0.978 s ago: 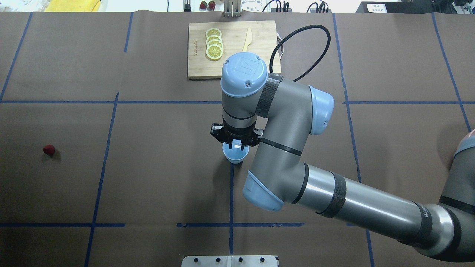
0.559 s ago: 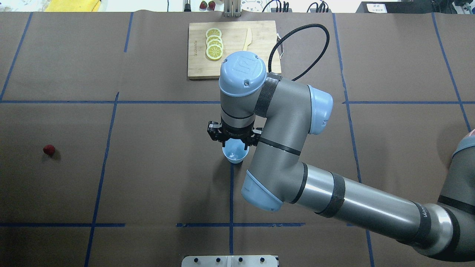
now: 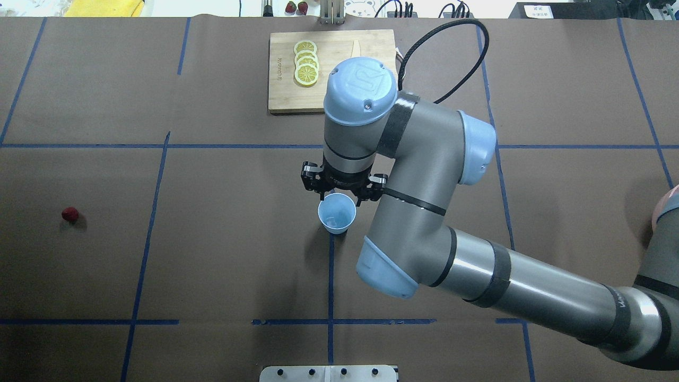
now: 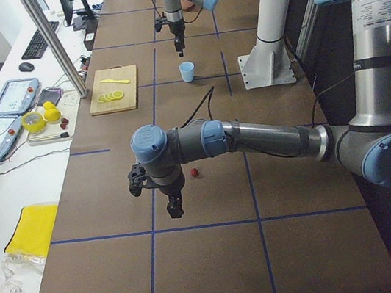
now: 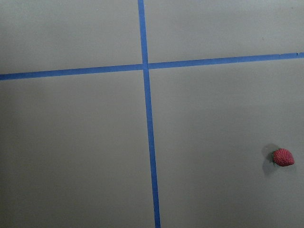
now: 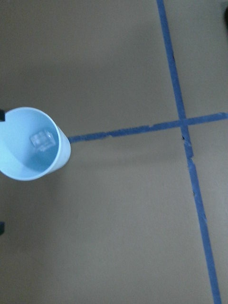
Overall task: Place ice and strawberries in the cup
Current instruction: 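Withdraw the right gripper back toward the pink ice bowl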
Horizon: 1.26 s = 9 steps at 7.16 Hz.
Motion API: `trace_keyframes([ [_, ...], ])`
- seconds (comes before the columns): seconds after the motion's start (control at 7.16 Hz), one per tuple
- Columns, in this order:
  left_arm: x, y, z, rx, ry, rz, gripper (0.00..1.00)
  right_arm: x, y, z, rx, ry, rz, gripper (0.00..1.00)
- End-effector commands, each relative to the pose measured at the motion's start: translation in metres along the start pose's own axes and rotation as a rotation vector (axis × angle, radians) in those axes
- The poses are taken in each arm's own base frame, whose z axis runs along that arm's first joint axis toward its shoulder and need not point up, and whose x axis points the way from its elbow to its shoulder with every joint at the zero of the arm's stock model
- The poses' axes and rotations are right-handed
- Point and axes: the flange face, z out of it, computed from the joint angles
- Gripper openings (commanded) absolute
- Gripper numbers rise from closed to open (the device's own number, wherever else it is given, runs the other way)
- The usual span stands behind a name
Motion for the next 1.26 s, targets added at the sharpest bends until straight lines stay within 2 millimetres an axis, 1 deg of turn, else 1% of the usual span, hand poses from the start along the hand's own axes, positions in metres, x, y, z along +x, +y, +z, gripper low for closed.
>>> trace_keyframes([
  [0.0,0.004,0.0,-0.004,0.009,-0.001,0.007,1.0,0.096,-0.018,-0.036,0.062,0.004,-0.049,0.99],
  [0.14,0.003,0.002,-0.001,0.008,0.014,0.009,1.0,0.13,-0.021,-0.042,0.067,0.037,-0.103,0.99],
  [0.28,0.005,0.003,-0.001,0.011,0.034,0.011,1.0,0.152,-0.018,-0.051,0.068,0.057,-0.151,0.99],
  [0.42,0.009,0.004,-0.006,0.022,0.034,0.02,1.0,0.192,-0.004,-0.051,0.064,0.08,-0.203,0.99],
  [0.56,0.015,0.005,-0.011,0.033,0.034,0.031,1.0,0.232,0.0,-0.055,0.066,0.111,-0.252,0.99],
  [0.7,0.024,0.006,-0.019,0.049,0.031,0.046,1.0,0.273,-0.006,-0.056,0.069,0.14,-0.292,0.99],
  [0.84,0.027,0.014,-0.021,0.052,0.031,0.05,1.0,0.326,-0.016,-0.052,0.092,0.143,-0.314,0.99],
  [0.98,0.03,0.017,-0.023,0.055,0.03,0.053,1.0,0.374,-0.016,-0.048,0.106,0.139,-0.33,0.99],
  [1.12,0.028,0.02,-0.02,0.05,0.031,0.047,1.0,0.424,-0.019,-0.05,0.101,0.127,-0.359,0.99],
])
